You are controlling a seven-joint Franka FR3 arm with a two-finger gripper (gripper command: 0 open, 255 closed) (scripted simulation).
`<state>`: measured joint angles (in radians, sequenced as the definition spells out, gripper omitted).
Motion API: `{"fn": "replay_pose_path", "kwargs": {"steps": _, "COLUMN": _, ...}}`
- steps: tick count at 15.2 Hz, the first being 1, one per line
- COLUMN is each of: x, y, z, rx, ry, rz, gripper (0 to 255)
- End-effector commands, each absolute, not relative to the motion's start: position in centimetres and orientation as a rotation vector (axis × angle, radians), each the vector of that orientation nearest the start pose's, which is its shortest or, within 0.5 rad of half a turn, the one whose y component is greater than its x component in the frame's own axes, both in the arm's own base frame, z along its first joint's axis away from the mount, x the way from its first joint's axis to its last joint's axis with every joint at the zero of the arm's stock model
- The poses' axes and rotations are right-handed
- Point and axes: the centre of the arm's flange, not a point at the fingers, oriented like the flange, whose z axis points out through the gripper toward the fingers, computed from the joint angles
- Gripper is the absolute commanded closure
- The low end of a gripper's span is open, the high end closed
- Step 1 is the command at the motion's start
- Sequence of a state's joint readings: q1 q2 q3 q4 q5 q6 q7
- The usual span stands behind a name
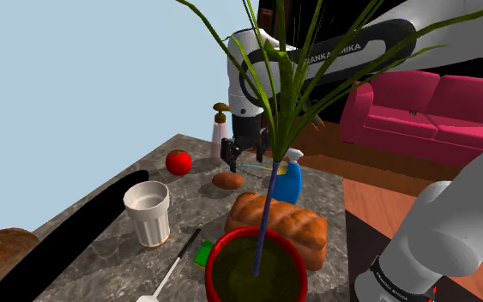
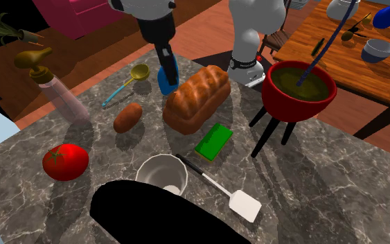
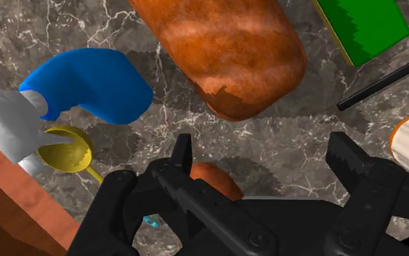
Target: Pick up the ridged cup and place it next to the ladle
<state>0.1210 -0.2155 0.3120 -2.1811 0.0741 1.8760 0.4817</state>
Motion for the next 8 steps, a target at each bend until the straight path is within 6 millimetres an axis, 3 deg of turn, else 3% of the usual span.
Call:
{"fn": "replay_pose_path", "kwargs": {"steps": 1, "x": 44.1, "y": 23.4, "z": 46.2, "rx": -3.163, "ry": 0.129, "rz": 0.138, "gripper": 0}}
{"fn": "replay_pose_path", "kwargs": {"steps": 8, "x": 48.3, "y": 30.7, "z": 44.4, "rx": -3.125, "ry": 0.110, "rz": 0.116, "gripper": 0}}
